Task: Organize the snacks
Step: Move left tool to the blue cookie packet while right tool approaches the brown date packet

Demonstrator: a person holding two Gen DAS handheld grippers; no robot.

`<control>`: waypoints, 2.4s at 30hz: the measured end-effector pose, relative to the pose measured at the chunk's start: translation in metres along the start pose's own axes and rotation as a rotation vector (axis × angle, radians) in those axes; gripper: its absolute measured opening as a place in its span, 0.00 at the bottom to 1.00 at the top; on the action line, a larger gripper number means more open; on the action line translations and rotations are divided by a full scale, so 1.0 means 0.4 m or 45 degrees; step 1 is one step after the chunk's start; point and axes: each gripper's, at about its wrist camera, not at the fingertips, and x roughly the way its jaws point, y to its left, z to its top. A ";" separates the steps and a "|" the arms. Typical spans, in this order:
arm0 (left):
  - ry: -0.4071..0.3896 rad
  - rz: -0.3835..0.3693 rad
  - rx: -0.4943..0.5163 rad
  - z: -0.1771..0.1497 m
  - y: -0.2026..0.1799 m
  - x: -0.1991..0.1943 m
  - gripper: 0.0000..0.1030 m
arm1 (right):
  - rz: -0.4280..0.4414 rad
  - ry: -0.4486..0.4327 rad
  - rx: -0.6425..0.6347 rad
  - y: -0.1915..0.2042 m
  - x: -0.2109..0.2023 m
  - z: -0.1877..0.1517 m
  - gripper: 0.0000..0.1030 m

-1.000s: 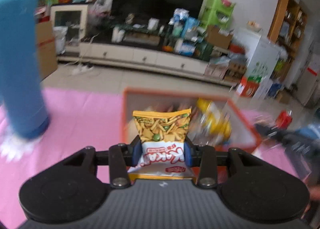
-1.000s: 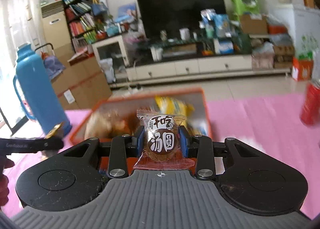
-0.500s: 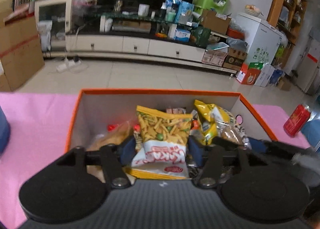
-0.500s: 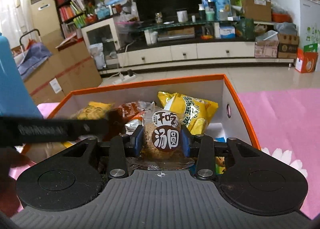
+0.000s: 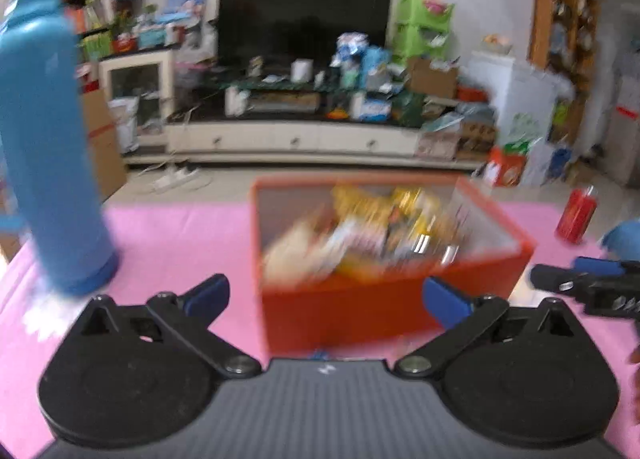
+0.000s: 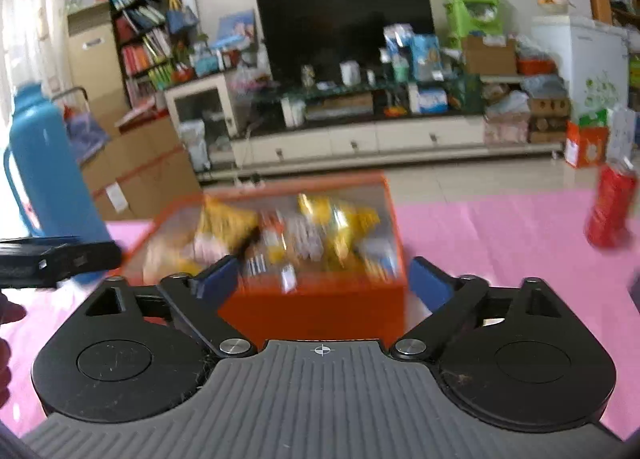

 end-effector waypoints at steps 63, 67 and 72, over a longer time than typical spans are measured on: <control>0.328 -0.191 0.513 -0.185 0.034 0.046 1.00 | -0.169 0.433 0.086 -0.173 0.103 -0.166 0.89; 0.289 -0.288 0.693 -0.194 0.045 0.026 1.00 | -0.169 0.425 0.102 -0.190 0.090 -0.164 0.89; 0.382 -0.355 0.692 -0.194 0.061 0.094 1.00 | -0.160 0.421 0.109 -0.194 0.091 -0.166 0.89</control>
